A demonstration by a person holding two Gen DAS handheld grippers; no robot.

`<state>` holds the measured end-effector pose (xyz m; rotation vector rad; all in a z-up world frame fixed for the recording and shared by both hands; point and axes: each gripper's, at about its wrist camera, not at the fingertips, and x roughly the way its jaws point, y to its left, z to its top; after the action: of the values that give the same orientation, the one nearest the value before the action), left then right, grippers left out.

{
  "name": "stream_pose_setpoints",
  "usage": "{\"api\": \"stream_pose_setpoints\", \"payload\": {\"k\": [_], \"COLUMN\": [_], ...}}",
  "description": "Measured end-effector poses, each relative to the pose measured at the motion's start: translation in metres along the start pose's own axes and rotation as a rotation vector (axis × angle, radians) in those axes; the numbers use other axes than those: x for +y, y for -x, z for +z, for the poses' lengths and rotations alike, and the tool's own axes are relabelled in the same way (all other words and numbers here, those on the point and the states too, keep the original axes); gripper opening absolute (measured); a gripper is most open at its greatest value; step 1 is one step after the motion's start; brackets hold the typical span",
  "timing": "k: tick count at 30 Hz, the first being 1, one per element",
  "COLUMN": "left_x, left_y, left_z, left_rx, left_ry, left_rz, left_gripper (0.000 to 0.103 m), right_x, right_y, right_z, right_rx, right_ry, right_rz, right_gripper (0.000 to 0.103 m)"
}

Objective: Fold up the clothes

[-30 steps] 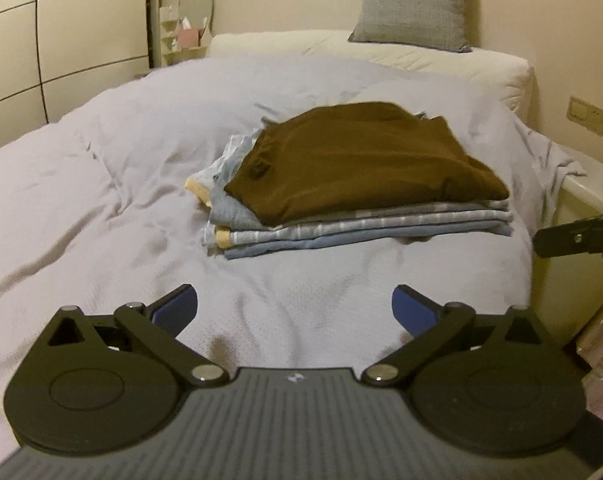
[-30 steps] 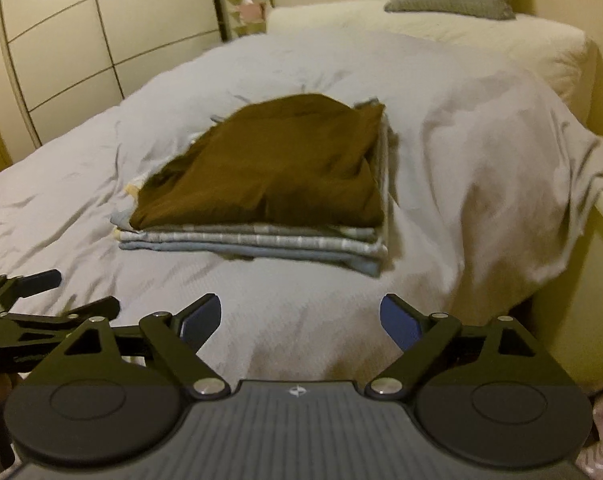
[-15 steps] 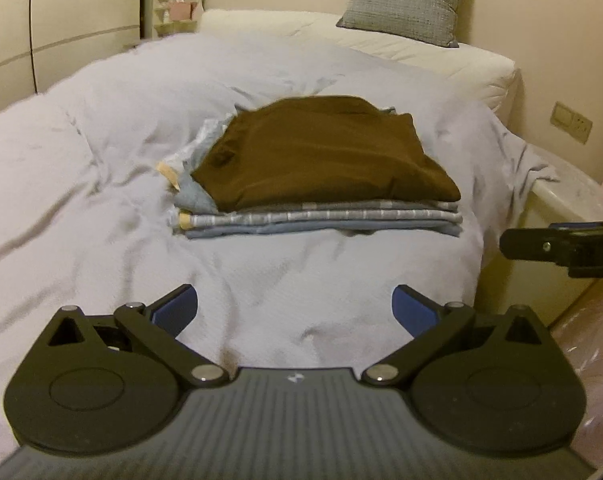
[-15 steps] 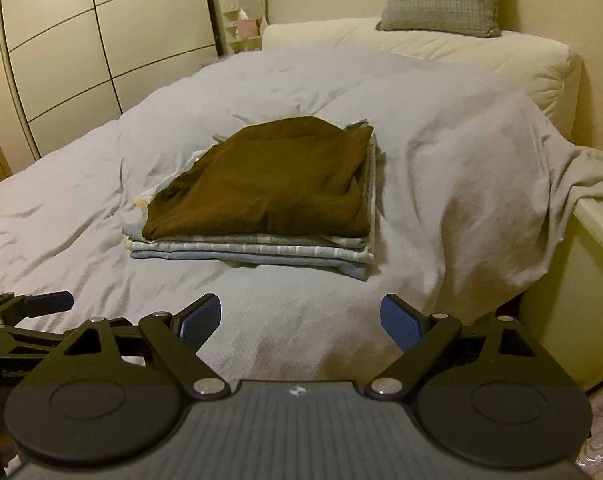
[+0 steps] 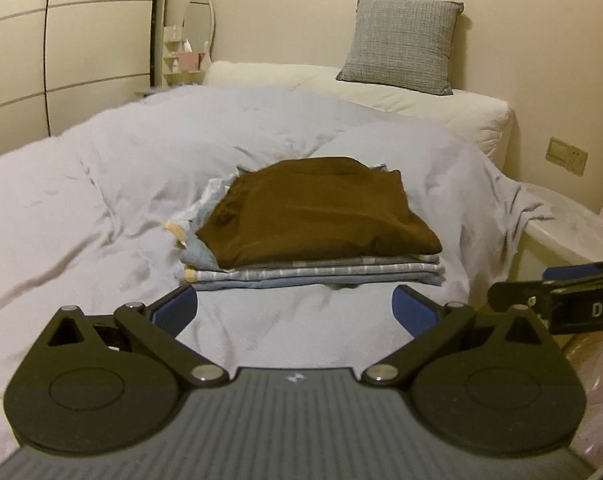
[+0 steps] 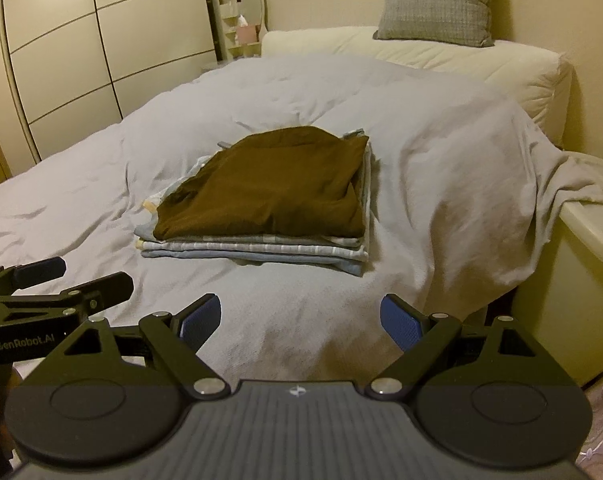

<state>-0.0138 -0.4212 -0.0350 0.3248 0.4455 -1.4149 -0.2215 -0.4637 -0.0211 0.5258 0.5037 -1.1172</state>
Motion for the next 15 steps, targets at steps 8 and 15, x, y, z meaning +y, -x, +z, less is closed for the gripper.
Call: {"api": "stream_pose_setpoints", "payload": {"k": [8,15], "left_x": [-0.003,-0.006], "left_y": [0.006,0.002], "left_z": [0.001,-0.002], "left_rx": [-0.010,0.019], "left_ry": [0.013,0.002], "left_rz": [-0.017,0.010], "left_gripper": [0.102,0.102], "right_x": [-0.002,-0.001], "right_y": [0.009,0.013], "right_z": [-0.001,-0.002], "right_rx": [-0.021,-0.033], "right_ry": [-0.005,-0.007], "right_rz": [-0.002,-0.002], "right_gripper": [0.089,0.089]}}
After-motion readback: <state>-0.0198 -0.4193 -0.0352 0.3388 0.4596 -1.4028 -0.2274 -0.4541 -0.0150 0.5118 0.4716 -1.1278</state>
